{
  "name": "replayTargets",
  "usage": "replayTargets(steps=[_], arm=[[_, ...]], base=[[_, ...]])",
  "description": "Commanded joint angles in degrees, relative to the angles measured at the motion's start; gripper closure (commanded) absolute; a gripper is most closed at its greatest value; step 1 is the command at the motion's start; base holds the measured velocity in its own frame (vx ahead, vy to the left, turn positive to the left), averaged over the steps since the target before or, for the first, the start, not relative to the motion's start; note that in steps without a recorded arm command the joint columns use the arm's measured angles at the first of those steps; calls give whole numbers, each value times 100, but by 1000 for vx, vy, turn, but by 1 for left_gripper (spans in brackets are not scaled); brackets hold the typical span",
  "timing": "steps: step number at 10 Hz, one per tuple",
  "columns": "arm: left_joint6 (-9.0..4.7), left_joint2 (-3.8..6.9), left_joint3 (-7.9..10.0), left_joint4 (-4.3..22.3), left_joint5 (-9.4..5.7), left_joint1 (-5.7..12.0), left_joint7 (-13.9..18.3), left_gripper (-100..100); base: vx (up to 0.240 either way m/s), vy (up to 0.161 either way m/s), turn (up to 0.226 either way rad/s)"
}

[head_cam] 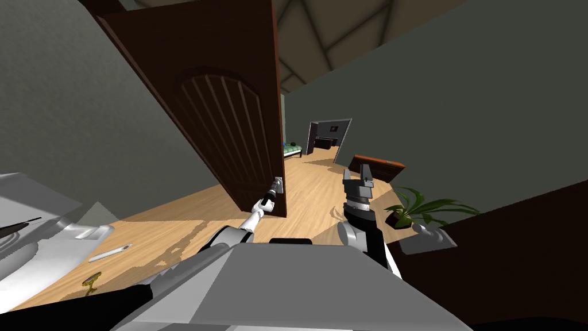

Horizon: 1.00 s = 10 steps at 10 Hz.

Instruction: Push the door open

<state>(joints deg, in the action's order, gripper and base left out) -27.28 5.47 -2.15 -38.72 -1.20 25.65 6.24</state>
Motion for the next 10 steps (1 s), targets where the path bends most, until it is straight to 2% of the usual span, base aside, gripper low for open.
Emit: replayTargets(steps=[1, 3, 4, 5, 7, 8, 10], arm=[[26, 113, 149, 0, -48, 10, -26, 100], [26, 113, 149, 0, -48, 10, -26, 100], [30, 150, 260, 14, -82, 8, -66, 100], [31, 163, 298, 18, -94, 7, -79, 100], [31, 163, 298, 18, -94, 7, -79, 100], [35, 199, 410, 32, -129, 5, -118, 100], [38, 234, 521, 45, -163, 2, -157, 100]], base=[[158, -98, 32], [90, -64, 32], [90, -85, 17], [129, -126, 78], [69, -52, 27], [85, -80, 40], [147, -140, 82]])
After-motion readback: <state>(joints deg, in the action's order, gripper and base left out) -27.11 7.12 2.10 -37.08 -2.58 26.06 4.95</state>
